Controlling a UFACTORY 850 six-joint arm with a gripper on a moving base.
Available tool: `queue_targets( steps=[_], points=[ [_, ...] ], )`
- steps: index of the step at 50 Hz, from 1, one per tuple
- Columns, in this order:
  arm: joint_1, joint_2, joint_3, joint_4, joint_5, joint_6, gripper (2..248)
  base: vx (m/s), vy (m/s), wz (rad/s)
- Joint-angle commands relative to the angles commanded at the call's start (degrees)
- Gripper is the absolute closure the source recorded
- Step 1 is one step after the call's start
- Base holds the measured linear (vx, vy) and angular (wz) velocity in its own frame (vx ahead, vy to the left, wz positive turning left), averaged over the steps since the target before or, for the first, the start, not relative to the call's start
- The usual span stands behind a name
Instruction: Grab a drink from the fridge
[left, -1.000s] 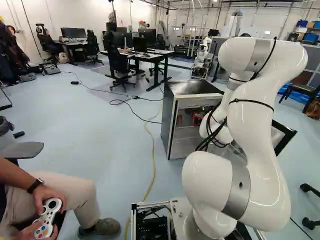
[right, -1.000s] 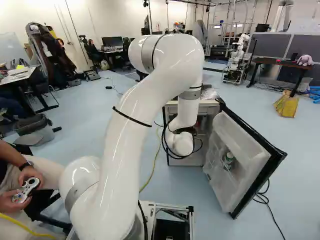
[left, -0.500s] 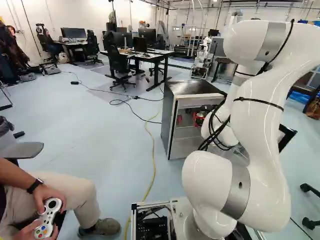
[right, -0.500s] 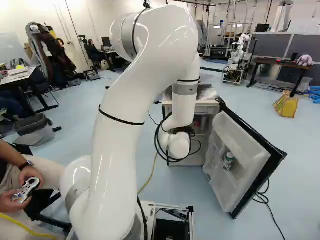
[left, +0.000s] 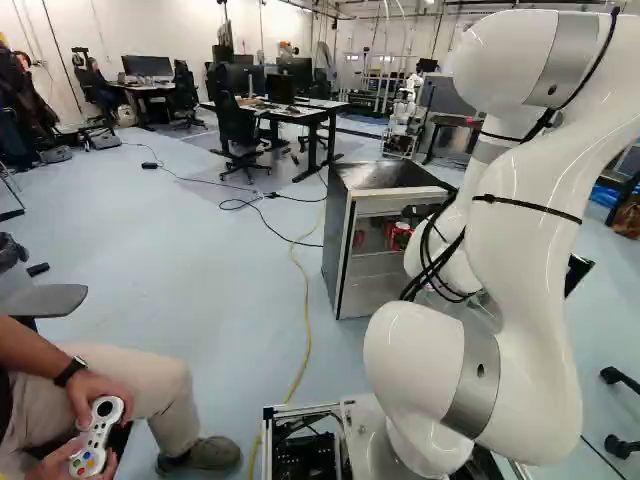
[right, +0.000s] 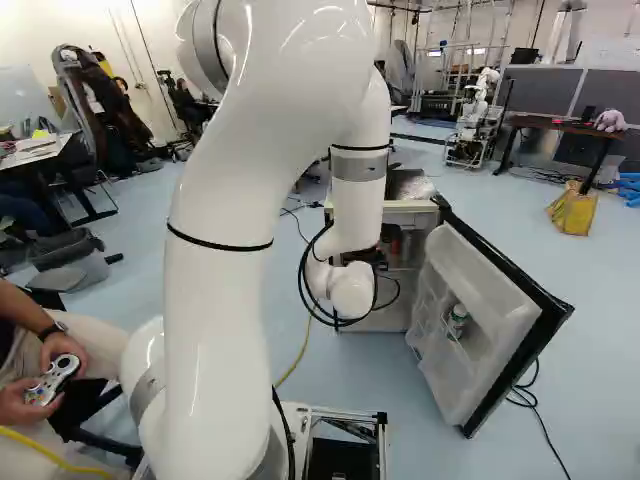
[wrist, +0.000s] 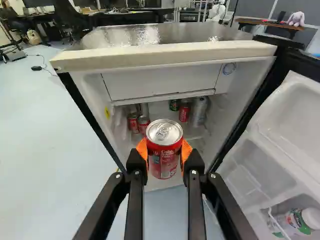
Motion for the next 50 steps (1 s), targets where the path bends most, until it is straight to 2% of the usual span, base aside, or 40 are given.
queue_targets(
  steps=[19,50],
  points=[
    [0.01,3.80,1.31,0.00,-0.71,0.00,165,0.000,0.000,0.000],
    [0.12,9.77,2.97,0.00,-4.92,0.00,165,0.000,0.000,0.000]
  ],
)
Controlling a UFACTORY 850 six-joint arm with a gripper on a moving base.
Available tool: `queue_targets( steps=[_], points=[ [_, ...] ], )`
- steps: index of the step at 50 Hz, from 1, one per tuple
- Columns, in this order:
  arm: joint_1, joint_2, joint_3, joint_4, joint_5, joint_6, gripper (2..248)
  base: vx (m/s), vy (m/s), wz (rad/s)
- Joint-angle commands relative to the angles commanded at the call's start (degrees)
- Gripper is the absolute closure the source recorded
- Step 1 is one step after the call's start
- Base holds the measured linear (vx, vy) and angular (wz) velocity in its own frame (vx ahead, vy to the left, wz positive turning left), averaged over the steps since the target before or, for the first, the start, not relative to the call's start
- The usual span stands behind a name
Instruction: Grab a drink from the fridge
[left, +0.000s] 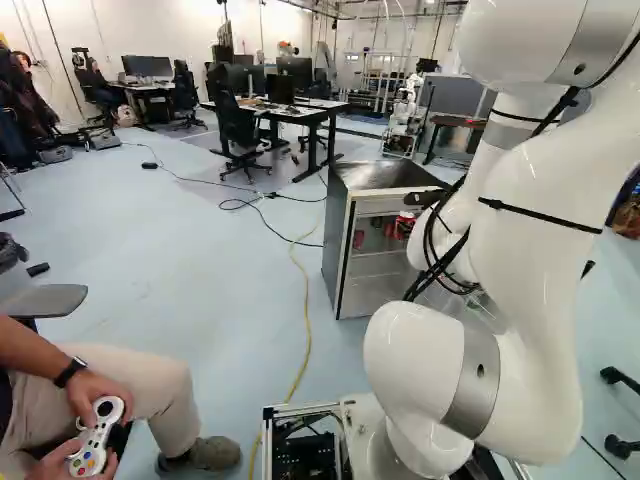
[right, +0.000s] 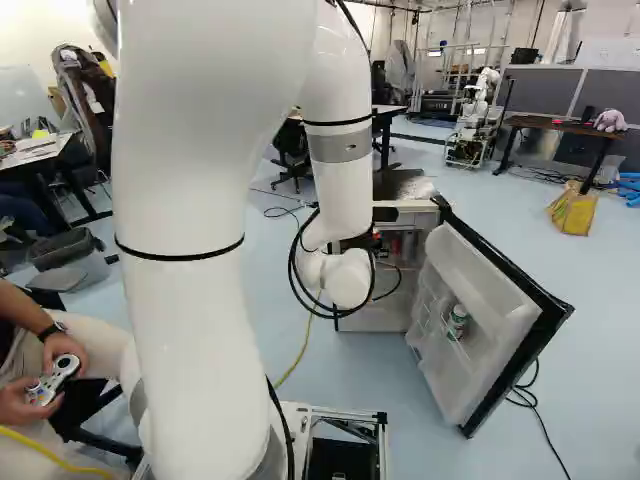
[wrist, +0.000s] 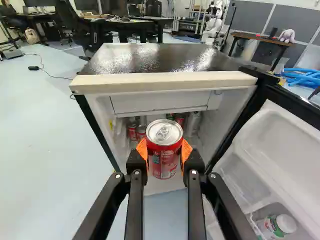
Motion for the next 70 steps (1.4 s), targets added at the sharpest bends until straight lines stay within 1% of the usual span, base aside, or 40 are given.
queue_targets(
  steps=[30,70],
  points=[
    [0.72,4.57,-0.04,0.00,-5.44,0.00,165,0.000,0.000,0.000],
    [2.34,8.77,-2.20,0.00,-11.79,0.00,165,0.000,0.000,0.000]
  ],
)
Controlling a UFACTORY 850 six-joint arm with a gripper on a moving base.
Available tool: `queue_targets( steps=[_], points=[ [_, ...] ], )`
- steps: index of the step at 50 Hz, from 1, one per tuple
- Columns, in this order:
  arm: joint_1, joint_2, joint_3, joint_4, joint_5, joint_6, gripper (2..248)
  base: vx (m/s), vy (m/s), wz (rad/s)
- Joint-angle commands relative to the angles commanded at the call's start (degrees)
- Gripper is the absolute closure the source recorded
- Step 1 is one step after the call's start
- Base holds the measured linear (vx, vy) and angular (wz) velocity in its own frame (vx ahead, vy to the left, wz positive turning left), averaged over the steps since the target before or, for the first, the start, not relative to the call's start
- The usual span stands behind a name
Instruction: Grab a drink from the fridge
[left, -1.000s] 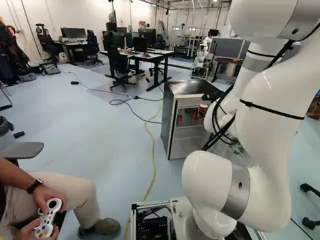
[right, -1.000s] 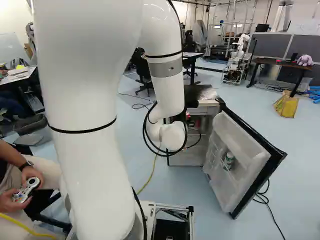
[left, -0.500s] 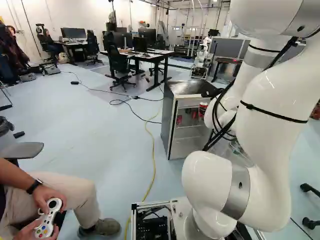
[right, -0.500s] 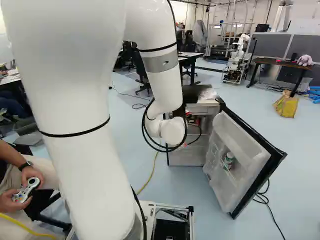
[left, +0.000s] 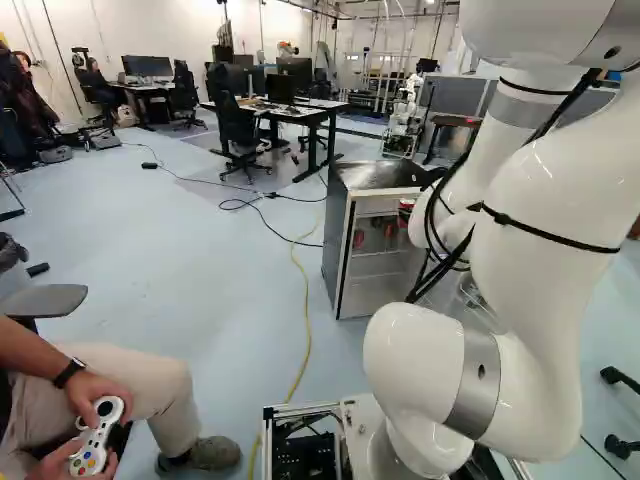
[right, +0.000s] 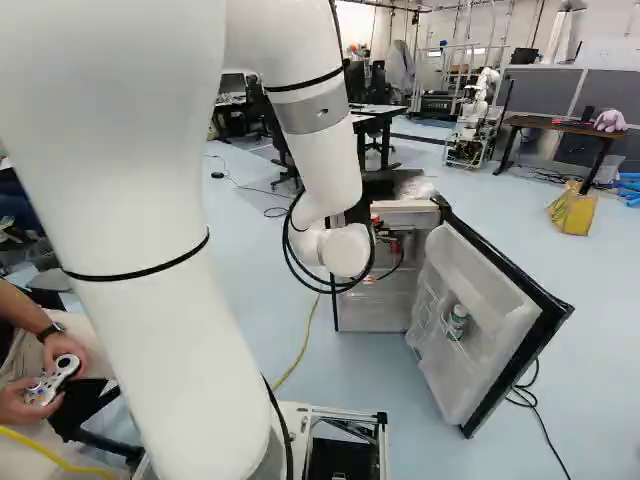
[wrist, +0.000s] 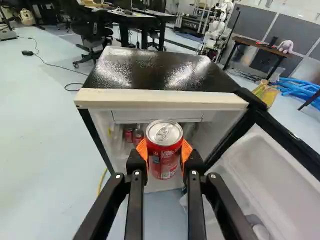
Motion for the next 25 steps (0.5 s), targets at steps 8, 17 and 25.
queue_targets(
  steps=[8,17,25],
  points=[
    [0.33,0.72,-0.53,0.00,-1.15,0.00,165,0.000,0.000,0.000],
    [0.70,1.46,-1.19,0.00,-2.45,0.00,165,0.000,0.000,0.000],
    [1.03,2.07,-1.82,0.00,-3.61,0.00,165,0.000,0.000,0.000]
  ],
)
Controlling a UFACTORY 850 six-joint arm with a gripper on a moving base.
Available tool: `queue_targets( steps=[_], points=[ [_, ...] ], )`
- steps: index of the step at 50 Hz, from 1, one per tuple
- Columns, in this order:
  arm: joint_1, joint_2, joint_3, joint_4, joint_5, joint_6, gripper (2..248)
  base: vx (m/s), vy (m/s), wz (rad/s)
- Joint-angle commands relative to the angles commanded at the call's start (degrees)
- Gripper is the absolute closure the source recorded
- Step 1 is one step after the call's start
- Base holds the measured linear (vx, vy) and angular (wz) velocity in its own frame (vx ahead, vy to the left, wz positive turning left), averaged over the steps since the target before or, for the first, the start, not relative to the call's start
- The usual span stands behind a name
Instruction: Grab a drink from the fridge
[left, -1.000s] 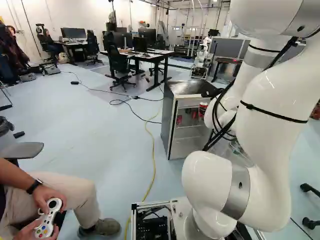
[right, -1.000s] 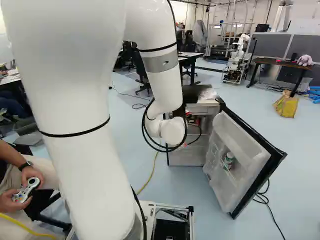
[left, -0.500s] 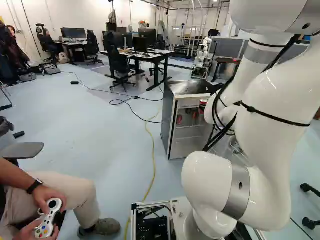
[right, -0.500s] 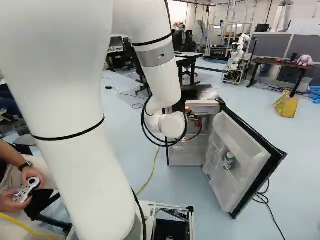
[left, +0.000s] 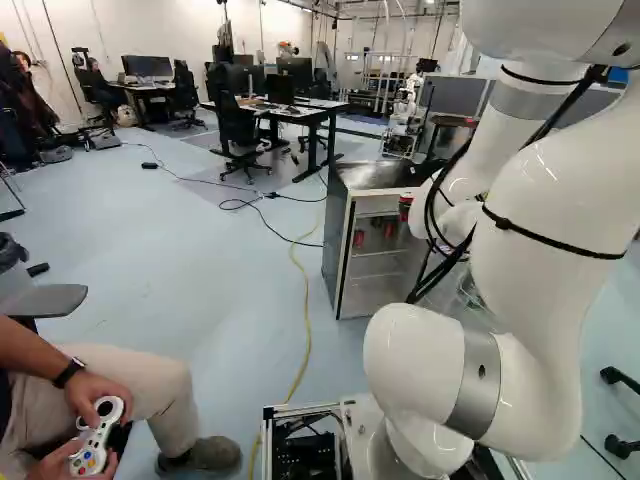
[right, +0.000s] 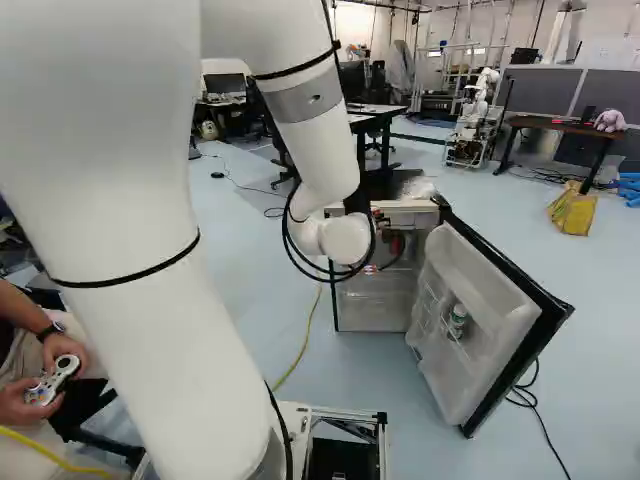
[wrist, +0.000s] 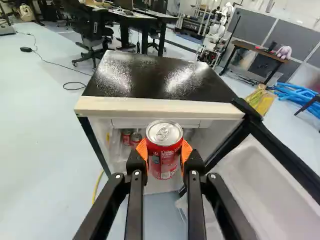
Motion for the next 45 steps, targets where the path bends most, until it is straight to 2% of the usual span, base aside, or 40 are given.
queue_targets(
  steps=[45],
  points=[
    [1.99,2.21,-4.57,0.00,-6.18,0.00,165,0.000,0.000,0.000]
  ],
)
